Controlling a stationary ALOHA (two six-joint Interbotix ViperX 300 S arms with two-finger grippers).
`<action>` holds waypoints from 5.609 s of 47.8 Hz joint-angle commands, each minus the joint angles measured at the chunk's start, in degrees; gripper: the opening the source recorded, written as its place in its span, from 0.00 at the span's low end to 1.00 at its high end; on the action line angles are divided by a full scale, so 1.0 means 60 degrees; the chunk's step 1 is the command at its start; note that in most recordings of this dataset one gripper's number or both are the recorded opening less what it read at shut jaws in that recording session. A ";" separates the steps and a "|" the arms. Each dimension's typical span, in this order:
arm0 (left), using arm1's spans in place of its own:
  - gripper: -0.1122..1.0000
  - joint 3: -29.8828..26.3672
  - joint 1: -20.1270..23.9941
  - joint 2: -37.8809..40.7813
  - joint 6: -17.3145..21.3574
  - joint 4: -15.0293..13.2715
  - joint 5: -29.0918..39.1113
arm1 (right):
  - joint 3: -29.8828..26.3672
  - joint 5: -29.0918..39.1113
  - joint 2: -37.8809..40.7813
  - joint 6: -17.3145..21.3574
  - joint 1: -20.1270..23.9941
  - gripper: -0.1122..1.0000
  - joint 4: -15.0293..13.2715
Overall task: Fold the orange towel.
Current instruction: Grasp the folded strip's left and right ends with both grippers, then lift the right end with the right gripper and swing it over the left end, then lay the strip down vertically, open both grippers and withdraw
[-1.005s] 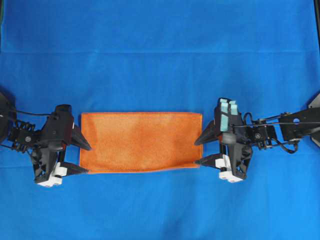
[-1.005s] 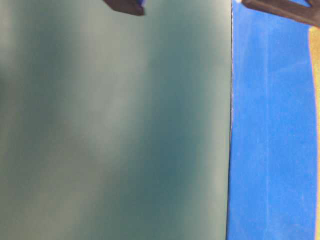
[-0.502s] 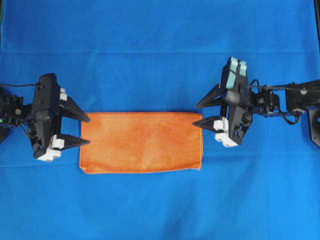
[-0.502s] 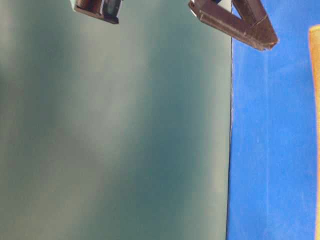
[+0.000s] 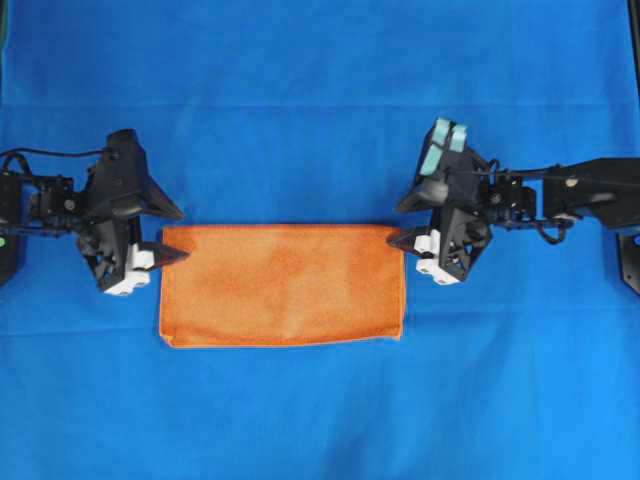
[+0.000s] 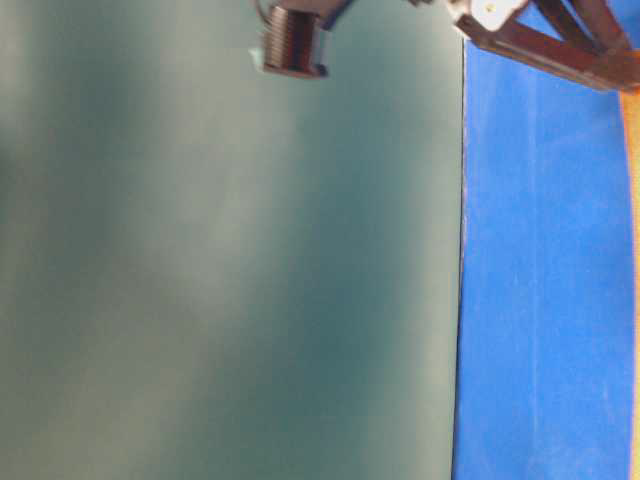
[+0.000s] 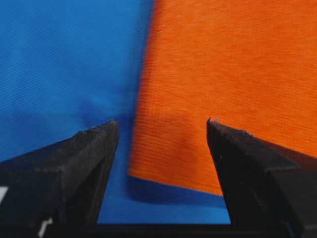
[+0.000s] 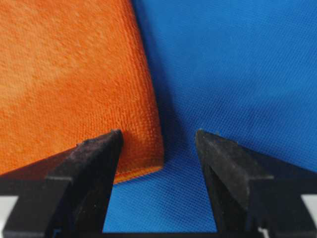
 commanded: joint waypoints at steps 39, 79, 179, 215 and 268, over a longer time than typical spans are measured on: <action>0.12 -0.0220 0.0439 0.0571 0.0029 0.0015 0.0352 | -0.0337 -0.0132 0.0190 -0.0015 0.0015 0.12 -0.0044; 0.12 -0.1450 0.0381 -0.4600 0.0000 0.0015 0.4570 | -0.0630 0.2227 -0.3691 -0.0029 0.0015 0.12 -0.0366; 0.12 -0.8364 -0.2051 0.3604 0.3325 0.0059 0.0322 | -0.2461 0.2388 -0.2212 0.0073 -0.4731 0.12 -0.2783; 0.12 -0.6782 -0.2271 0.3545 0.2183 0.0000 0.0015 | -0.3149 0.1699 -0.0439 0.0073 -0.3999 0.12 -0.2783; 0.60 -0.5273 -0.2007 0.3589 0.1465 0.0000 -0.1025 | -0.3560 0.1187 0.0483 -0.0132 -0.3677 0.60 -0.3223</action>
